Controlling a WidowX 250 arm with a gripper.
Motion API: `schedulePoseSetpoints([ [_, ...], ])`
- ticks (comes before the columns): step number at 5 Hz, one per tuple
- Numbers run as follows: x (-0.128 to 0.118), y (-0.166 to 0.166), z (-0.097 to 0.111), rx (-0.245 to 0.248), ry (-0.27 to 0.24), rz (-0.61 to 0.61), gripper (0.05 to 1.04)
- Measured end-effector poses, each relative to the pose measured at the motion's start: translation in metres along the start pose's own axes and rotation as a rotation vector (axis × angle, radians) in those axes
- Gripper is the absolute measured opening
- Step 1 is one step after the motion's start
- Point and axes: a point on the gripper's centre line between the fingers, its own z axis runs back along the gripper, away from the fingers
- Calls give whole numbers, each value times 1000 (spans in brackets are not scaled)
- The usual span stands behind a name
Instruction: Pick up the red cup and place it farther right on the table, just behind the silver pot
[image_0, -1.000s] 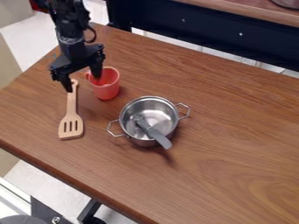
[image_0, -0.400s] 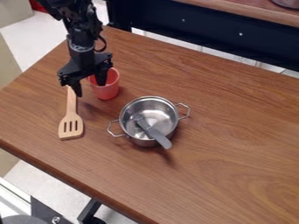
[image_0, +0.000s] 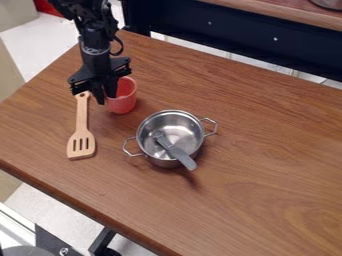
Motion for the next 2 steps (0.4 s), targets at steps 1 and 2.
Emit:
schedulePoseSetpoints([
  [1,1,-4,2,-15,7,-4,67],
  [2,-2,-6,3,-29,32,-37,56],
])
